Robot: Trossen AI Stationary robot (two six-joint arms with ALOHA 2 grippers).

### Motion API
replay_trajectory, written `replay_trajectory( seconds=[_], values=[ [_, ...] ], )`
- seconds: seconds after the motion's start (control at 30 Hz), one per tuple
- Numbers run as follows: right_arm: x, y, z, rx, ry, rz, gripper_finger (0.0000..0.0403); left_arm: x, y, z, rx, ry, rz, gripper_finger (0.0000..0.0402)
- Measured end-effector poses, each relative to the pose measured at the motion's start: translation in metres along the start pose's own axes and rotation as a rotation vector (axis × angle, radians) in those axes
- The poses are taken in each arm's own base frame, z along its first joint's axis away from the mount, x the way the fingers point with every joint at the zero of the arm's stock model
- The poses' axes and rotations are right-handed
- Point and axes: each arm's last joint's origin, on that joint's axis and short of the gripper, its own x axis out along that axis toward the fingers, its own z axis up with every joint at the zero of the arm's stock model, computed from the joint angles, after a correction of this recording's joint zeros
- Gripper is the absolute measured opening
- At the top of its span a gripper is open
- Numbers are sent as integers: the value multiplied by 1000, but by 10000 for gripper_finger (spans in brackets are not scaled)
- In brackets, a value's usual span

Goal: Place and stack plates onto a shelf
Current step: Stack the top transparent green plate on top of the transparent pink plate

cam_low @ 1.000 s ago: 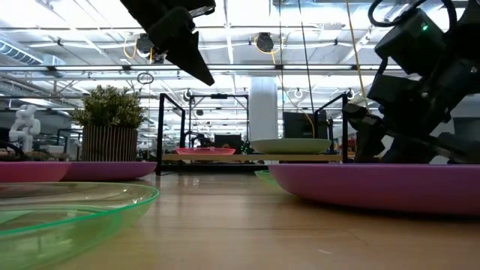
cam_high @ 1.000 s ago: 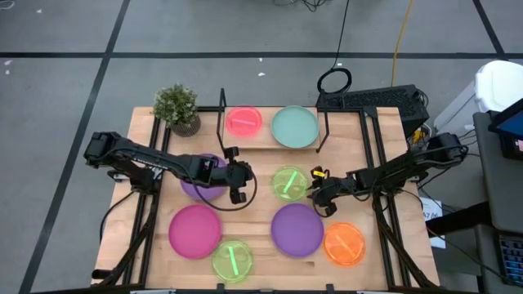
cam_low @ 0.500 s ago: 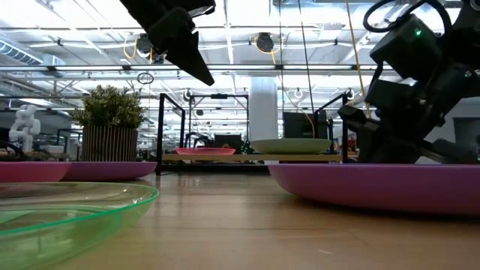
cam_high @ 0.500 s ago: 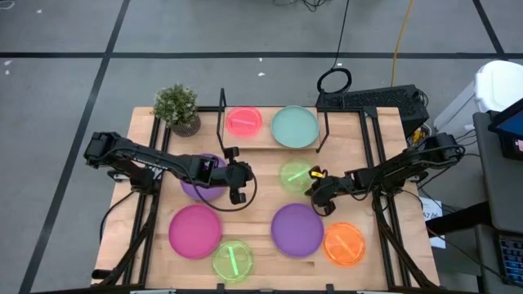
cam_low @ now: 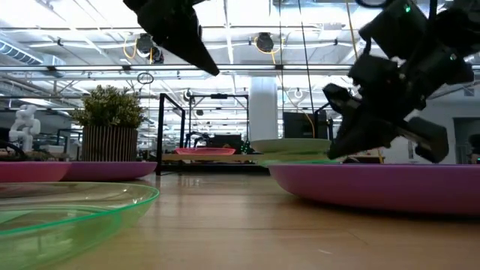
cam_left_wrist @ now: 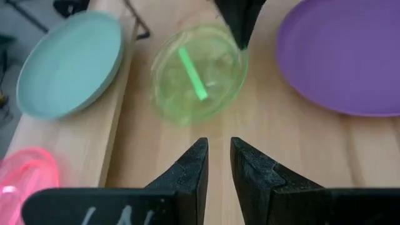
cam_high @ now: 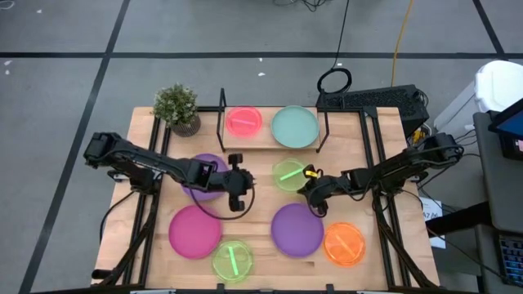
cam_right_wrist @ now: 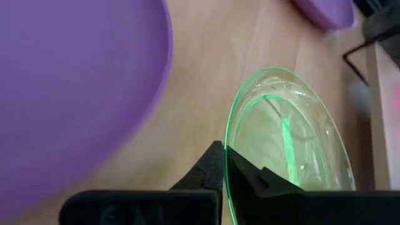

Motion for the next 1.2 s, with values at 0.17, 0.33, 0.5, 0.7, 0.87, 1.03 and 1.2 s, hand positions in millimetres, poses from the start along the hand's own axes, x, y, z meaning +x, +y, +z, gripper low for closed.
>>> replay_trajectory(
  seconds=[0.17, 0.33, 0.5, 0.7, 0.87, 1.03, 1.2],
  values=[
    [-1, -4, 22, -26, -44, 6, 0, -4, -13, 4, 90, -44, -49, 94],
    [-4, -6, 41, -46, -104, 1, 0, -8, -21, 6, 142, -80, -84, 170],
    [-7, -6, 58, -56, -159, 10, 0, -9, -33, 2, 315, -106, -104, 242],
    [-11, -6, 73, -62, -265, 104, 0, -2, -41, -11, 499, -158, -117, 243],
    [-12, -5, 75, -51, -272, 115, 0, 4, -46, -22, 573, -199, -220, 215],
    [-12, -4, 75, -54, -298, 154, 0, 9, -41, -27, 595, -185, -203, 180],
    [-12, -5, 76, -38, -304, 153, 0, 12, -37, -32, 619, -174, -201, 148]
  ],
)
